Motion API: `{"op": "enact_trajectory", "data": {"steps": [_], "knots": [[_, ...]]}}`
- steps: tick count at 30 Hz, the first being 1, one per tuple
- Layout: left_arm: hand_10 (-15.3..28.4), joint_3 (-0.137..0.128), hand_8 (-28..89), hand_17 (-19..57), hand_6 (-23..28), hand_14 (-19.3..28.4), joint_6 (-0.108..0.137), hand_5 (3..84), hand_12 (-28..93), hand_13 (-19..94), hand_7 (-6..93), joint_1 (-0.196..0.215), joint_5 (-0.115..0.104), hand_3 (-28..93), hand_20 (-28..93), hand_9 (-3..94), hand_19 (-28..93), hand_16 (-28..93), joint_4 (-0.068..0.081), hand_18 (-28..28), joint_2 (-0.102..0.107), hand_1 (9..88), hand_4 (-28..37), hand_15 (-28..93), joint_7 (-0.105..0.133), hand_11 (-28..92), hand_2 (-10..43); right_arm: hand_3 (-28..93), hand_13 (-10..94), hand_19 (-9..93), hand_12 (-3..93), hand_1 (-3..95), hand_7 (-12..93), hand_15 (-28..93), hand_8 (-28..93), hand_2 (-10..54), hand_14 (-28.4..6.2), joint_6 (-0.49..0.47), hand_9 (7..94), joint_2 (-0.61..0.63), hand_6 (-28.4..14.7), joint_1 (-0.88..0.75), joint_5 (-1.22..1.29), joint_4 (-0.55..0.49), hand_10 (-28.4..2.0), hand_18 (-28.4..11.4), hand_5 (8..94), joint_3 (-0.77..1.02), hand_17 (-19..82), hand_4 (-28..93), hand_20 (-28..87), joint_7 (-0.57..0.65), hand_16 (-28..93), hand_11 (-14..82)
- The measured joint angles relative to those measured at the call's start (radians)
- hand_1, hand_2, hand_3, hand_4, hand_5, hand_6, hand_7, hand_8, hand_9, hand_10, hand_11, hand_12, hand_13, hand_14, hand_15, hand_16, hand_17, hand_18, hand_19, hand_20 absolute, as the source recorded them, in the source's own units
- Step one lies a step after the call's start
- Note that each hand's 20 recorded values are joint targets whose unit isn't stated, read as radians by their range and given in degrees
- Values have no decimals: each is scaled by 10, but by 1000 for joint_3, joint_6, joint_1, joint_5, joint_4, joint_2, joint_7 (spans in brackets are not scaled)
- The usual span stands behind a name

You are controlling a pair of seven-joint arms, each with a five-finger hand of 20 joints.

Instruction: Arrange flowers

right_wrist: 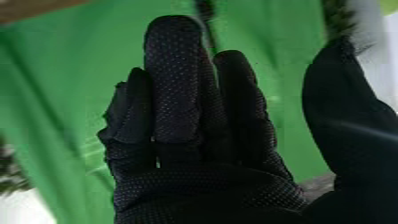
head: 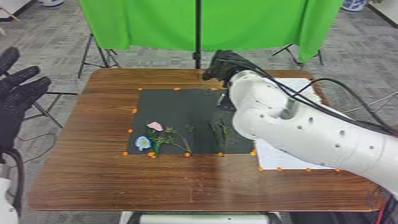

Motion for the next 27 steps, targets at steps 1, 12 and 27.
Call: {"op": "enact_trajectory", "data": {"steps": [1,12,27], "knots": [[187,-2,-79,-91,66,268,0,318,119,225,106,3,-3,759,27,297,601,-93,4,271,-4,199,-283,518,0,248,67,780,627,932,136,308,153,657,-115,-32,-127,2,594,21,-28,-16,-14,-6,-185,-201,533,13,335,-264,258,4,112,171],[185,-21,-76,-95,63,268,0,304,120,218,103,57,-34,755,46,288,595,-91,26,270,-40,193,-283,518,7,245,65,789,602,930,127,305,137,661,-113,-39,-141,44,524,246,-37,-192,-84,-29,-208,-204,471,169,331,-267,230,78,96,139],[182,6,-76,-92,61,267,-3,302,121,220,102,68,-52,751,67,286,590,-90,55,269,-50,188,-283,512,11,241,65,774,641,932,124,315,117,666,-104,-48,-148,-29,525,364,-58,-367,-49,27,-229,-213,485,392,395,-259,275,258,86,126]]}}
